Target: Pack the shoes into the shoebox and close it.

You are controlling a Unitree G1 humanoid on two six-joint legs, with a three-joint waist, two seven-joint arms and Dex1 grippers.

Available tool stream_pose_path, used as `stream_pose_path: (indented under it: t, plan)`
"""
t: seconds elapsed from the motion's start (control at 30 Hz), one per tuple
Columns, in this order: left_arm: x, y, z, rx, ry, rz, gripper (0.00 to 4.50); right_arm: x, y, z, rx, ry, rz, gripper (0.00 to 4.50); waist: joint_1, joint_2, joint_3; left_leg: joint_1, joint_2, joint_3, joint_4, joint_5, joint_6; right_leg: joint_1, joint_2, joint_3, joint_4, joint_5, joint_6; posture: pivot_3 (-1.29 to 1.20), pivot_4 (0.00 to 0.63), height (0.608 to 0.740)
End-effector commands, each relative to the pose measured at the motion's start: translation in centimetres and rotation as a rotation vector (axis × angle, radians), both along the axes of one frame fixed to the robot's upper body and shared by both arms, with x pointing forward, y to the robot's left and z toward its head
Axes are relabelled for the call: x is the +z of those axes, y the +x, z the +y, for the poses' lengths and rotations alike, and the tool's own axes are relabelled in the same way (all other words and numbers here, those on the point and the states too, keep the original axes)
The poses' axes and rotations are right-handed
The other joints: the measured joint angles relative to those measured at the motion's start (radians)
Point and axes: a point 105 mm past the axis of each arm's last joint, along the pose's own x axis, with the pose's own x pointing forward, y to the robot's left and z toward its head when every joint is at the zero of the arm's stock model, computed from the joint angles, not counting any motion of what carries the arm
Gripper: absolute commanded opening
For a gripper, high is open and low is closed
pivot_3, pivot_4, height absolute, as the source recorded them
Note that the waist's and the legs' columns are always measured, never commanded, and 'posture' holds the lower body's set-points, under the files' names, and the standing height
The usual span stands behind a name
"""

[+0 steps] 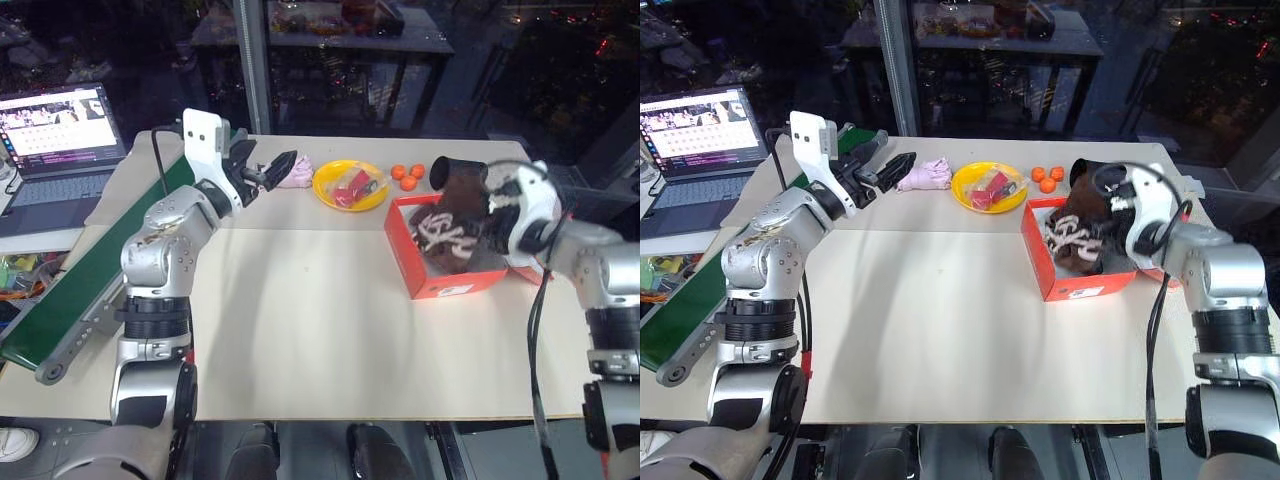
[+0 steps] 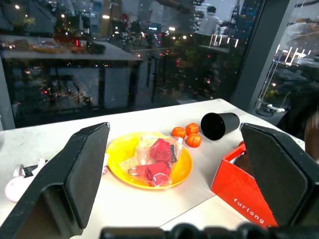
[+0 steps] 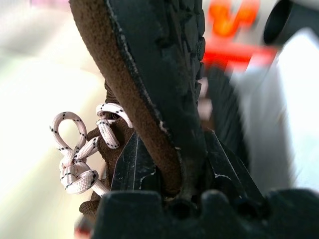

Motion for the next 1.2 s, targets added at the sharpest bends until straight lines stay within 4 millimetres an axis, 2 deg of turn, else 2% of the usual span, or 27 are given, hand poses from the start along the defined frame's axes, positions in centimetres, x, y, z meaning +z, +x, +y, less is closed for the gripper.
stream_pose_path:
  t: [0.03,0.23,0.3,0.37,0.53,0.67,0.77,1.0,1.1,1.2]
  plan:
    - [1.2,-1.0,0.1,0.004,-0.003,-0.052,4.5,1.2,-0.4,0.8,0.058,0.0,-0.025,0.46,-0.002,0.0,0.0,0.0,0.0,0.0,0.0,0.0,0.0,0.0,0.0,0.0,0.0,0.0,0.0,0.0,0.15,0.74]
    - [0.9,-1.3,0.2,0.028,-0.011,-0.048,4.5,-0.3,0.2,1.6,0.133,-0.084,0.051,0.46,-0.002,0.0,0.0,0.001,0.0,0.0,0.0,0.0,0.0,0.001,0.0,0.0,0.0,0.0,0.0,0.0,0.15,0.74]
    - [0.6,-1.5,0.6,0.045,-0.006,-0.051,4.5,-1.9,0.2,2.0,0.202,-0.145,0.128,0.46,-0.001,0.0,0.0,0.001,0.0,0.0,0.0,0.0,0.0,0.001,0.0,0.0,0.0,0.0,0.0,0.0,0.15,0.74]
    - [0.4,-1.6,1.1,0.072,0.001,-0.053,4.5,-3.1,-0.2,2.0,0.259,-0.165,0.209,0.46,-0.001,0.0,0.0,0.001,0.0,0.0,0.0,0.0,0.0,0.001,0.0,0.0,-0.001,0.0,0.0,0.0,0.15,0.74]
    - [0.1,-2.0,2.0,0.116,0.012,-0.053,4.5,-4.5,-1.4,1.8,0.315,-0.144,0.321,0.46,0.005,0.0,0.0,0.001,0.0,-0.001,0.0,0.0,0.0,0.001,0.0,-0.001,0.0,0.0,0.0,0.0,0.15,0.74]
    - [-0.2,-2.2,2.7,0.144,0.012,-0.048,4.5,-5.7,-4.0,1.9,0.413,-0.148,0.44,0.46,0.018,0.0,0.0,0.001,0.0,-0.001,0.001,0.0,0.0,0.002,0.0,-0.001,-0.001,0.0,0.0,0.0,0.15,0.74]
    - [-0.4,-2.2,2.8,0.15,0.012,-0.044,4.5,-6.8,-5.4,1.8,0.491,-0.243,0.49,0.46,0.027,0.0,0.0,0.001,0.0,0.0,0.001,0.0,0.0,0.002,0.0,-0.001,0.0,0.0,0.0,0.0,0.15,0.74]
    - [-0.4,-2.1,2.3,0.142,0.01,-0.048,4.5,-7.8,-5.6,2.9,0.612,-0.344,0.516,0.46,0.027,0.0,0.0,0.001,-0.001,0.0,0.003,0.0,0.0,0.002,0.0,-0.001,0.0,0.0,0.0,0.0,0.15,0.74]
    - [-0.4,-2.0,2.2,0.138,0.013,-0.049,4.5,-9.8,-5.8,4.1,0.733,-0.487,0.549,0.46,0.023,0.0,0.0,0.001,-0.001,0.0,0.003,0.0,0.0,0.002,0.0,-0.001,0.0,0.0,0.001,0.0,0.15,0.74]
    - [-0.4,-1.9,2.1,0.135,0.018,-0.05,4.5,-11.5,-6.1,5.1,0.823,-0.559,0.584,0.46,0.023,-0.002,-0.002,0.002,0.0,-0.001,0.003,0.0,0.0,0.003,0.0,-0.001,0.0,0.0,0.001,0.0,0.15,0.74]
